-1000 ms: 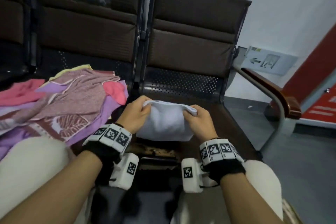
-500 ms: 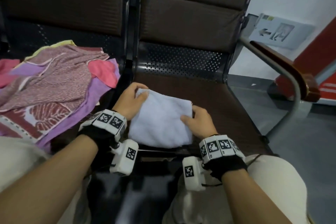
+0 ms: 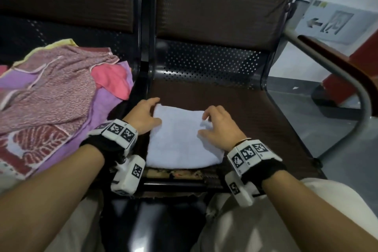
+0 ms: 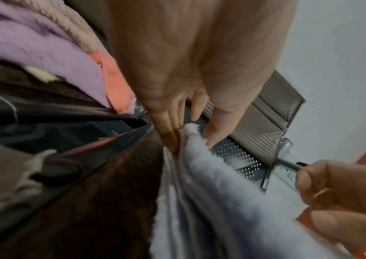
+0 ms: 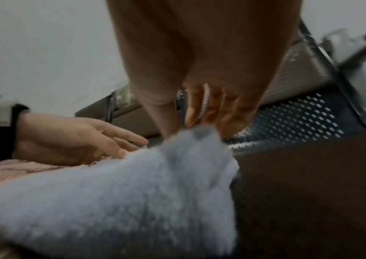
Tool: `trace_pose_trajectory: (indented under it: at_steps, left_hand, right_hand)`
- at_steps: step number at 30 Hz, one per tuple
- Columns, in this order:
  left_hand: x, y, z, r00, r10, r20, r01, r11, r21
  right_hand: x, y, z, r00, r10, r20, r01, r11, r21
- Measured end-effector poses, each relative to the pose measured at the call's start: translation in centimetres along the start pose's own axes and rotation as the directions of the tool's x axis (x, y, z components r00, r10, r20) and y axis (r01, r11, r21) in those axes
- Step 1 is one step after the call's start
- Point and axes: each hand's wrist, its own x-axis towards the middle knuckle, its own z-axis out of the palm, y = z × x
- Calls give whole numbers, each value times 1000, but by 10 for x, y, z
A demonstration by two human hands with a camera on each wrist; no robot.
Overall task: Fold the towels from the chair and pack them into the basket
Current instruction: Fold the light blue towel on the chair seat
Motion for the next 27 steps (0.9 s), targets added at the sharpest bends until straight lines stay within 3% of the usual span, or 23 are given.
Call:
trace_pose_trajectory:
  at_steps: [1,3,5,7,10,13,15,21,24,27]
  left_hand:
    - [-4,0,0,998,48,-31,-47,997,56]
    - [-18,6,2,978,187,-95,-174,975,136]
    - [-35,15,8,955,291,-47,-284,952,117]
    - [-52,20,15,947,299,117,-313,940,132]
    - [-68,18,20,924,215,316,-327,873,363]
    - [-78,16,15,898,194,396,-390,768,508]
    - [-81,18,10,899,230,372,-415,717,559]
    - [-73,35,-8,934,183,308,-292,886,359]
    - [-57,40,-14,939,126,320,-227,926,303]
    - [-38,38,-20,945,23,326,-78,985,156]
  right_hand:
    - [-4,-1,-2,991,-73,110,76,997,-25]
    - [-14,-4,-2,912,-102,397,170,976,-139]
    - [-25,-5,3,856,-68,513,210,952,-224]
    - [-33,-6,9,894,-127,430,237,948,-214]
    - [-39,-10,5,934,-184,306,250,949,-193]
    - [-45,-10,-5,953,-185,239,220,967,-129]
    - [-49,-7,-10,960,-167,227,196,975,-109]
    - [-45,1,-24,930,-60,362,127,978,-165]
    - [-29,3,-29,957,-92,274,143,975,-170]
    - [-7,7,-35,976,-39,215,45,999,-19]
